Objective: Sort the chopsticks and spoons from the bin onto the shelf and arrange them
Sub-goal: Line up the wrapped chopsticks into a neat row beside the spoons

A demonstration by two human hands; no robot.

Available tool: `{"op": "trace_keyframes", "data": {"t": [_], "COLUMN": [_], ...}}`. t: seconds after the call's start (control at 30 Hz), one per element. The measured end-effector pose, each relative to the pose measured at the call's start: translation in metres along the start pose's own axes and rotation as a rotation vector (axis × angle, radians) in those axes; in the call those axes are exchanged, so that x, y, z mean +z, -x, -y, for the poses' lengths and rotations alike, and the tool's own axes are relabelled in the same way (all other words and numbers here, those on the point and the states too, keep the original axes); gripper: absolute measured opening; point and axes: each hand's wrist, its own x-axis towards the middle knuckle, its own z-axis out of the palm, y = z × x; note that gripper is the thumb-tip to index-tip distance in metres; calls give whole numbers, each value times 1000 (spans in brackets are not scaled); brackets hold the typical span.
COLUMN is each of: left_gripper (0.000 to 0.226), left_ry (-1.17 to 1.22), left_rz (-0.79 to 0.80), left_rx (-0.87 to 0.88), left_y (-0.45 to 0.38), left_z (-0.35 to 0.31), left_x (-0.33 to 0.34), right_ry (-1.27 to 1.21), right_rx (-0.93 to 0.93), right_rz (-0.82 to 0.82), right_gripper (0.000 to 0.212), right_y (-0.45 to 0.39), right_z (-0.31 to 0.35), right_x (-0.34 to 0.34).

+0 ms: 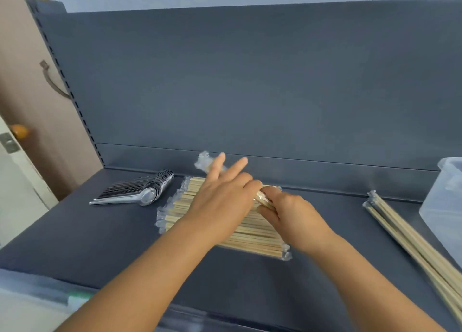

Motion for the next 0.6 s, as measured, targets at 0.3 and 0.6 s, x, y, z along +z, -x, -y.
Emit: {"op": "trace_keyframes", "data": {"t": [0.3,0.6], "left_gripper": [24,34], "left_ry": [64,136], "left_rz": [160,232], "left_rx": [29,-105], "left_y": [1,-23], "left_z": [63,83], "left_x": [43,78], "right_ry": [212,337], "right_rx": [26,128], "right_rz": [-24,-76], "right_gripper": [30,34], "right_y": [-42,-82], "right_z": [12,-8], "right_x": [25,50]}}
